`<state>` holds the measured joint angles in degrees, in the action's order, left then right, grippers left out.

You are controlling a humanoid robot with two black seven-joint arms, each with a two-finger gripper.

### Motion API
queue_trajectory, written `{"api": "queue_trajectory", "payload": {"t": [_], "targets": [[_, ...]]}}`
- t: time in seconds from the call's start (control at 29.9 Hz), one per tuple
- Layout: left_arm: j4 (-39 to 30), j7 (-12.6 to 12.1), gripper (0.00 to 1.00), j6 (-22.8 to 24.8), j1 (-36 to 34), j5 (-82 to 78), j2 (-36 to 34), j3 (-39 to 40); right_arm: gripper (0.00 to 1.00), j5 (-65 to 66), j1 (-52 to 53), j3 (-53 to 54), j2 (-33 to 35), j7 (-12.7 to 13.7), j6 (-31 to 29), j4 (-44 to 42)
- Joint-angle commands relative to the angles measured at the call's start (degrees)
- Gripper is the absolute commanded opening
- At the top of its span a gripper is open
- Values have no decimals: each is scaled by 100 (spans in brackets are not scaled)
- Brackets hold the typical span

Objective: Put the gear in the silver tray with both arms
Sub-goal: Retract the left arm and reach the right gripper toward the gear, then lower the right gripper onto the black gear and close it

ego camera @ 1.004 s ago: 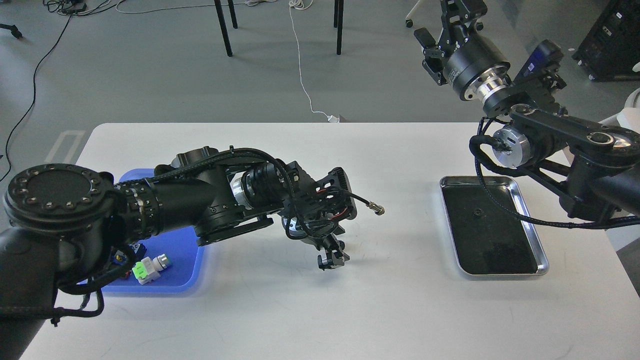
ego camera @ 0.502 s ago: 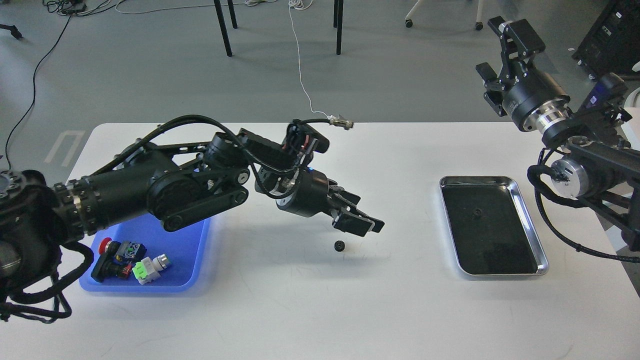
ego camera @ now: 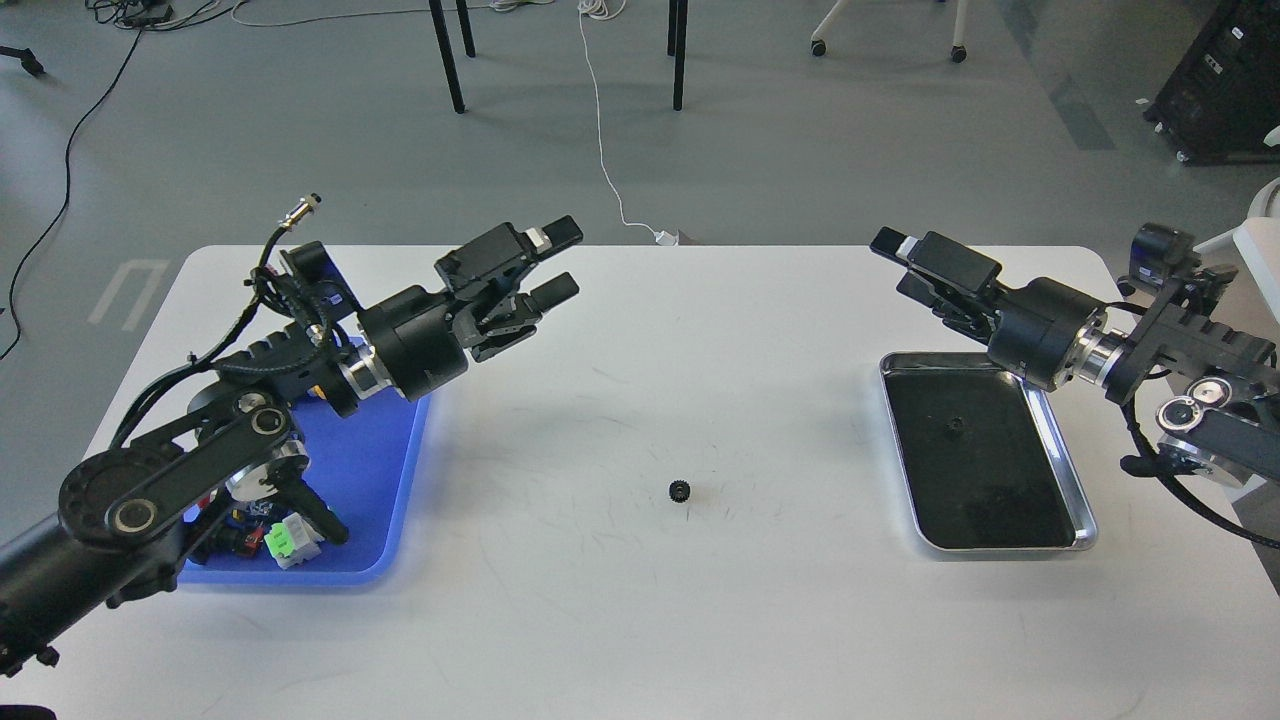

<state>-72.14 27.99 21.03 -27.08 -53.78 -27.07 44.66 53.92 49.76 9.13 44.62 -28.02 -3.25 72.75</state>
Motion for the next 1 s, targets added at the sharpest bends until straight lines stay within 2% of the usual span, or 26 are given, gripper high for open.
{"api": "queue_trajectory", "payload": {"t": [0.0,0.13,0.17,0.2,0.27,0.4,0.47,0.67,0.8,0.97], "targets": [[-99,1,98,24,536,324,79,736,99,1082,444,-708,-172,2,0,116],[-99,1,98,-11,564,772,35,834,99,2174,1604,-2070,-585,2,0,99],[-99,1,98,-11,564,773,35,834,99,2176,1607,-2073,-586,2,0,99],[-90,1,98,-11,572,903,9,852,99,2315,2199,-2683,-865,2,0,99],[-90,1,98,-2,564,914,9,869,99,2342,2641,-3134,-1243,2,8,90],[-99,1,98,-2,572,914,26,887,99,2369,3153,-3847,-2069,2,70,3],[-90,1,98,-2,564,914,26,887,99,2404,3276,-4129,-2430,2,148,-146],[-90,1,98,24,564,914,0,1027,99,2791,3391,-5052,-3582,2,948,-1086],[-99,1,98,33,564,914,-26,1027,99,2791,3312,-5132,-3882,2,958,-1439],[-99,1,98,33,564,914,9,1027,100,2782,3146,-5150,-3891,2,958,-1465]]}}
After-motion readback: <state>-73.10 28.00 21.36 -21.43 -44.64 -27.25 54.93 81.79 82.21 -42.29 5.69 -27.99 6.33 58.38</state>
